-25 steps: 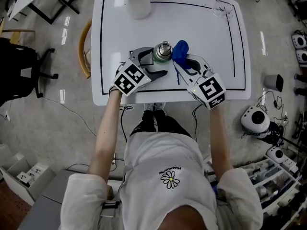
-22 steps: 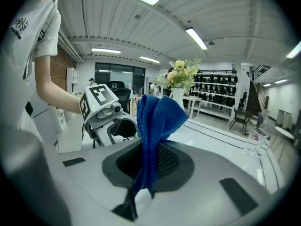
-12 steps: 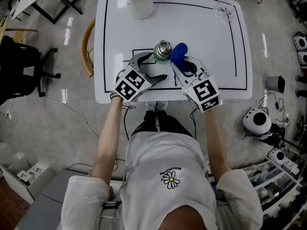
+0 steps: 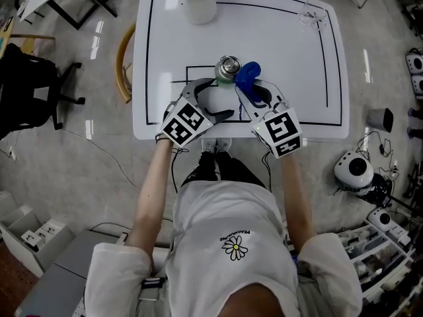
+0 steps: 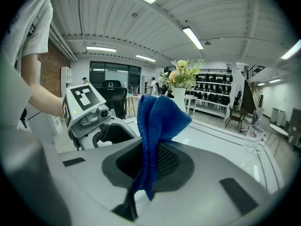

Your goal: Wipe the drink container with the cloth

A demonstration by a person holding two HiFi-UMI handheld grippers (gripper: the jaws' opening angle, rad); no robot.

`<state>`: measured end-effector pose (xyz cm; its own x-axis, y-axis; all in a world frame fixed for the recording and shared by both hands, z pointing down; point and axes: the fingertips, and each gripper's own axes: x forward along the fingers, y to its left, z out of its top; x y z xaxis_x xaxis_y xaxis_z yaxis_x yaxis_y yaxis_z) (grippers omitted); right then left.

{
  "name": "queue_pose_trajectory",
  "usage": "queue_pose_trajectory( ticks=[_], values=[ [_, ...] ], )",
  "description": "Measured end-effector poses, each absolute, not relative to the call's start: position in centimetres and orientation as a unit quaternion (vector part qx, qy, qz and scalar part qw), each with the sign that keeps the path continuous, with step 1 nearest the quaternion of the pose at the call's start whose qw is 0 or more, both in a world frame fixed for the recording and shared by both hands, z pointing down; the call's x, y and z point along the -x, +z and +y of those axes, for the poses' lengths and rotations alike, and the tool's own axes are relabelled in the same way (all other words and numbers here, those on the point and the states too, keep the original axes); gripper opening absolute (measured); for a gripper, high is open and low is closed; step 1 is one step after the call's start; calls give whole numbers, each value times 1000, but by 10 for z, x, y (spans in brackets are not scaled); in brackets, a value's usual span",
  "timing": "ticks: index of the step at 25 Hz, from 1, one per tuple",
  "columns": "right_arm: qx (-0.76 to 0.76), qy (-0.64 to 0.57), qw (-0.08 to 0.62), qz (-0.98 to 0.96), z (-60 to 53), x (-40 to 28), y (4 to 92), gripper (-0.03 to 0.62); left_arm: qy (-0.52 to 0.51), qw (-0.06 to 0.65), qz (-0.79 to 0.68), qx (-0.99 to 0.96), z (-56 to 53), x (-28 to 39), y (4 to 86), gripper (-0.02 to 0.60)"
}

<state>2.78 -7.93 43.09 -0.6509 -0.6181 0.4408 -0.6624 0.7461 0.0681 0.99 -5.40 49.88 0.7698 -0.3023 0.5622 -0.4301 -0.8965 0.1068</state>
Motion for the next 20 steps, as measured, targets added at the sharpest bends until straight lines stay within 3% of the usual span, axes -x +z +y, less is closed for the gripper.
queue_pose_trajectory(
  ticks=[20],
  values=[
    [-353, 49, 224, -907, -83, -30, 431, 43, 299, 106, -156, -935, -100, -15, 515, 411]
  ],
)
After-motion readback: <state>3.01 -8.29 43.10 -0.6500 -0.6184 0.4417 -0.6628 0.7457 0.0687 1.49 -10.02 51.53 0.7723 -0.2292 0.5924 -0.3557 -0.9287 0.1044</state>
